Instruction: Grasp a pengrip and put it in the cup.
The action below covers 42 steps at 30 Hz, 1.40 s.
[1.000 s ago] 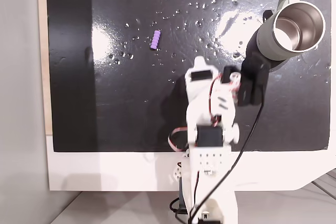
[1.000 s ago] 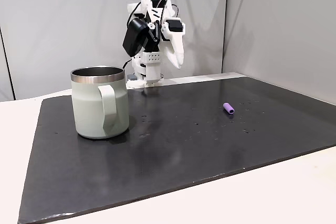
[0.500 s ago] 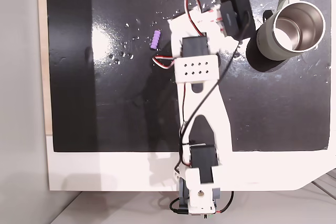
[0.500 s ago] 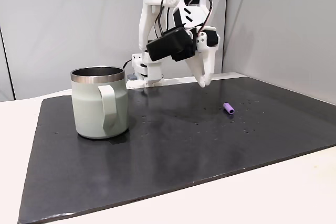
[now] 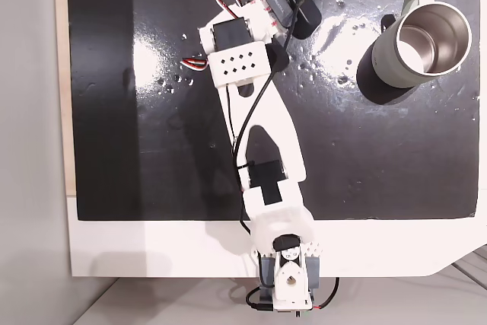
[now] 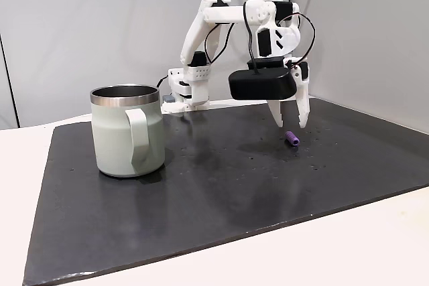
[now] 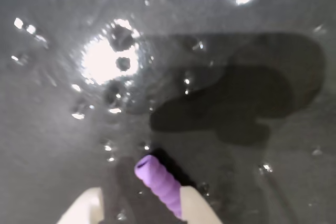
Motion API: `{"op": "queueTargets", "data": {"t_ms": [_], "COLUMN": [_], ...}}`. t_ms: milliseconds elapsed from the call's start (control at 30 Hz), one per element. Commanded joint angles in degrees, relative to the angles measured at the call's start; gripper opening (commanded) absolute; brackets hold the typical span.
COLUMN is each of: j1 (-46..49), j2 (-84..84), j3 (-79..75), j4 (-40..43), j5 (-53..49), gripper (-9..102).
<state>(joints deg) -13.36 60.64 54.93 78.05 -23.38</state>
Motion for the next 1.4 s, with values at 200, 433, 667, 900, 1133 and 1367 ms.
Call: {"op": "queueTargets", "data": {"t_ms": [200, 433, 667, 900, 1133, 1367], "j1": [-1.7, -2.7, -4.0, -5.1, -4.8, -2.7], "j2": [-5.7, -8.5, -10.1, -11.8, -12.0, -7.1], "j3": [-9.8, -12.0, -12.1, -12.1, -11.8, -21.3], "j4": [4.4, 4.6, 4.5, 4.7, 4.8, 10.2], "j5": [-1.8, -2.8, -4.1, -5.1, -4.9, 0.8], "gripper": [15, 15, 13, 3, 0, 0]}}
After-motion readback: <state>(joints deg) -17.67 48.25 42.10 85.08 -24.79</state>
